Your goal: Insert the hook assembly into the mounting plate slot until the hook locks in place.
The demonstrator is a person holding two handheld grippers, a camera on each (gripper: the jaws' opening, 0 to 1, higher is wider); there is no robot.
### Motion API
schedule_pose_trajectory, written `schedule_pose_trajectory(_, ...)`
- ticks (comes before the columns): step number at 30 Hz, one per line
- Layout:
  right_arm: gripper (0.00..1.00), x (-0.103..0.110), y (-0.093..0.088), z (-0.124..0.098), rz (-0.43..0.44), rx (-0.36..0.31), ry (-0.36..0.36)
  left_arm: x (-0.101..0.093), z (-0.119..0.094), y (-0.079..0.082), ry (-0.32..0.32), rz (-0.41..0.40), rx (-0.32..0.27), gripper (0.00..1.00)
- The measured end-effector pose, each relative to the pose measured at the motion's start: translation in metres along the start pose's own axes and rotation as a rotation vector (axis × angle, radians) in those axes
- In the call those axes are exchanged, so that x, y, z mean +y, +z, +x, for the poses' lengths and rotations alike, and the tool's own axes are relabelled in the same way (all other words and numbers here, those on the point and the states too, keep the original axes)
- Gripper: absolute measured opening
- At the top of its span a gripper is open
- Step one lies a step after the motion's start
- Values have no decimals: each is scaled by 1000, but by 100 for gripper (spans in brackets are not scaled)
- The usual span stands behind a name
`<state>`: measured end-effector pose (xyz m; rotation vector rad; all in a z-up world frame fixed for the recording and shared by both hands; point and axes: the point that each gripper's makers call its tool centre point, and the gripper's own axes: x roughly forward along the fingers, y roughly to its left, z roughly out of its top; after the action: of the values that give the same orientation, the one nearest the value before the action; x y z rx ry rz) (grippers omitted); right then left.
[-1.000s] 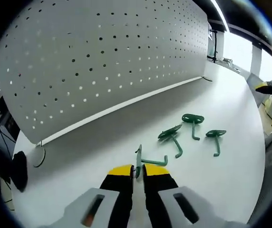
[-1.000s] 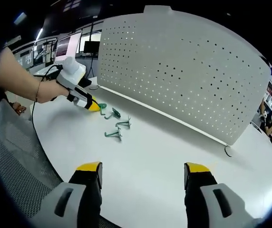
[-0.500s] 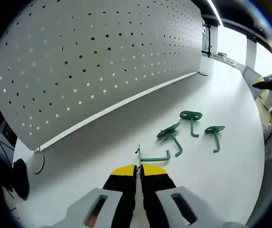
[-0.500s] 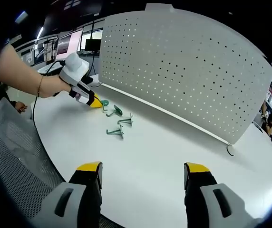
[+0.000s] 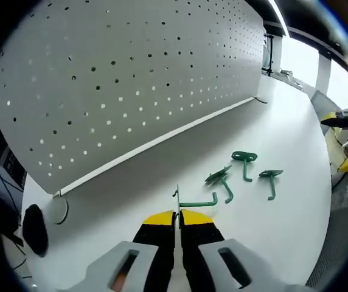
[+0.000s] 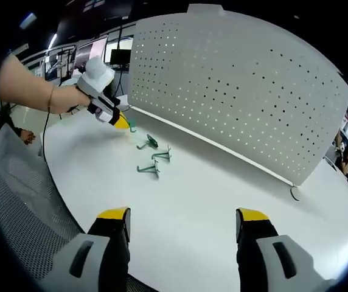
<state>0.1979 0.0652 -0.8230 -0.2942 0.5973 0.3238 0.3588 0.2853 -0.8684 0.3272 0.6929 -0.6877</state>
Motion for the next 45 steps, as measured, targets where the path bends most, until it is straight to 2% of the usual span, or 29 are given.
schedule_pose_trajectory(2, 67, 1, -1, 1, 4, 4, 6, -1, -7, 1, 8, 27, 8, 2)
schedule_pose_trajectory(7, 67, 3, 0, 0, 5, -2, 12, -9, -21, -4, -7, 0, 14, 1)
schedule_pose_trajectory(9, 67, 3, 0, 0, 9, -4, 12, -19, -26, -6, -44, -16, 16, 1)
schedule_pose_trajectory(10, 67, 2, 3, -1, 12, -17, 10, -32, -29, -6, -100, -75, 0, 1)
schedule_pose_trajectory(11, 67, 2, 4, -1, 12, -24, 8, -33, -31, -11, -101, -74, 16, 1)
schedule_pose_trajectory(13, 67, 2, 3, -1, 17, -18, 12, -42, -36, -17, -102, -10, 37, 1)
schedule_pose_trajectory(19, 67, 7, 3, -1, 3, -17, 26, -68, -53, -23, -145, 32, 55, 1)
schedule_pose_trajectory(20, 68, 5, 5, -2, -12, -25, 14, -74, -58, -24, -159, 91, 64, 1)
schedule_pose_trajectory(21, 68, 4, 8, -3, -21, -40, 6, -79, -62, -24, -165, 116, 69, 1)
schedule_pose_trajectory(26, 68, 3, 9, -4, -12, -48, 5, -103, -81, -21, -198, 129, 66, 1)
schedule_pose_trajectory(33, 65, 2, 11, -6, 11, -54, 9, -118, -96, -12, -204, 68, 45, 1)
schedule_pose_trajectory(35, 59, 9, 30, -13, 61, -146, 49, -121, -98, -9, -207, 58, 39, 1)
schedule_pose_trajectory(37, 54, 8, 40, -20, 17, -189, 39, -125, -99, -4, -226, 42, 23, 1)
schedule_pose_trajectory(40, 53, 12, 42, -19, 57, -169, 59, -127, -102, 3, -231, 35, 14, 1)
schedule_pose_trajectory(43, 54, 11, 52, -19, 200, -191, 67, -125, -105, 11, -223, 15, -6, 1)
schedule_pose_trajectory(44, 54, 12, 56, -20, 220, -198, 74, -125, -107, 15, -226, -9, -22, 1)
schedule_pose_trajectory(45, 53, 14, 61, -20, 185, -203, 73, -125, -108, 18, -227, -35, -35, 1)
